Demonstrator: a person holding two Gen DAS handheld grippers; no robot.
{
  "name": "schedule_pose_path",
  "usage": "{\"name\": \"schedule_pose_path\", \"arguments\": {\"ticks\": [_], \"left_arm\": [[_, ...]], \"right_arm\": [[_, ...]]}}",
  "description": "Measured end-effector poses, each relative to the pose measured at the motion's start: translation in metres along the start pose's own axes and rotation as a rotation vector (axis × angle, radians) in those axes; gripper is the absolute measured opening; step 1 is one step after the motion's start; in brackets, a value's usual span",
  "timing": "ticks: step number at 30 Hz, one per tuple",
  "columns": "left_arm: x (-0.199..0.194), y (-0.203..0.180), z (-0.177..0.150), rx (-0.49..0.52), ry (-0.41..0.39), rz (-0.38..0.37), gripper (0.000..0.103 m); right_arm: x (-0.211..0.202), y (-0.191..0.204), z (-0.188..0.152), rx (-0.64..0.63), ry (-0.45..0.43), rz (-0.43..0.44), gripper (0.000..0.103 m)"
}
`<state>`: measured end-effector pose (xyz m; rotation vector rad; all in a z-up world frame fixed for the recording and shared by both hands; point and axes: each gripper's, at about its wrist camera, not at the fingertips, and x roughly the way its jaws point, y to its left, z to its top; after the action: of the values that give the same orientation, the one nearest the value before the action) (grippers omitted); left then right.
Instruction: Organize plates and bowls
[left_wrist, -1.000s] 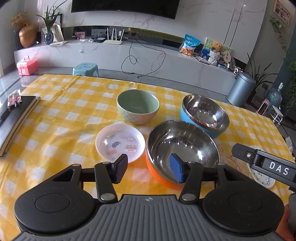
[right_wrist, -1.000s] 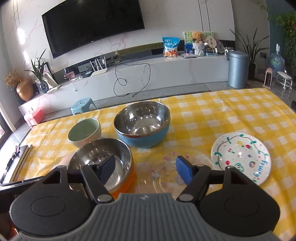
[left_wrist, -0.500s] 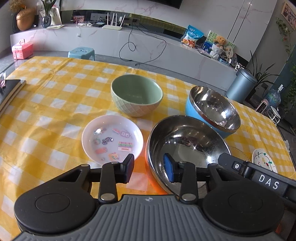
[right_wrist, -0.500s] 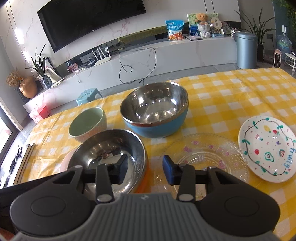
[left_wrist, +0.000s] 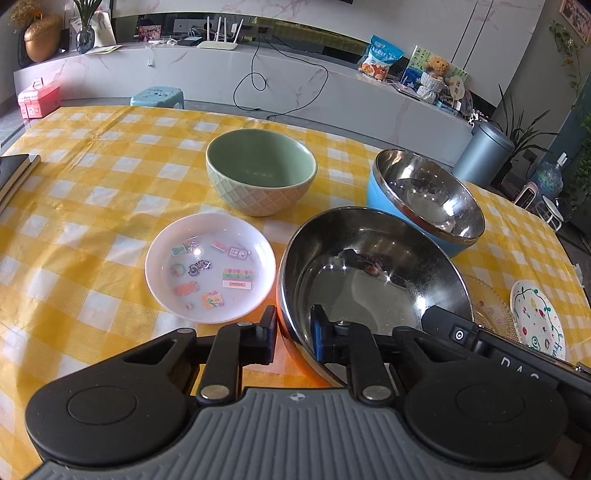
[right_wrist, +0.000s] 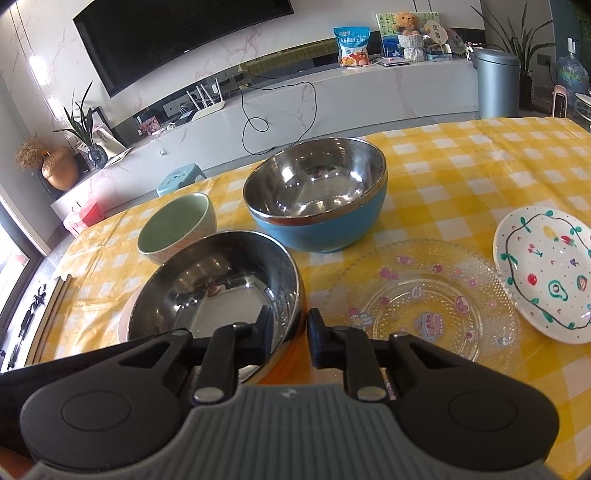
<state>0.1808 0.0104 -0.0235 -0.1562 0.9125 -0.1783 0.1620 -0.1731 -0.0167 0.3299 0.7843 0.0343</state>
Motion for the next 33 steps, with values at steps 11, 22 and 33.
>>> {"name": "schedule_pose_path", "arguments": {"ticks": [11,22,33], "left_arm": [[-0.034,0.0,-0.005,-0.012,-0.015,0.022,0.019],[-0.082,0.027,-0.03,-0.054,0.061,0.052,0.018],[-0.119,0.062,-0.041,0.031,0.159,0.091,0.018]], "right_arm": [[-0.018,0.002,-0.003,0.029,0.033,0.011,0.011],[-0.059,0.025,-0.033,0.032,0.124,0.058,0.011],[-0.076,0.064,-0.064,-0.055,0.254,0.131,0.01]]}}
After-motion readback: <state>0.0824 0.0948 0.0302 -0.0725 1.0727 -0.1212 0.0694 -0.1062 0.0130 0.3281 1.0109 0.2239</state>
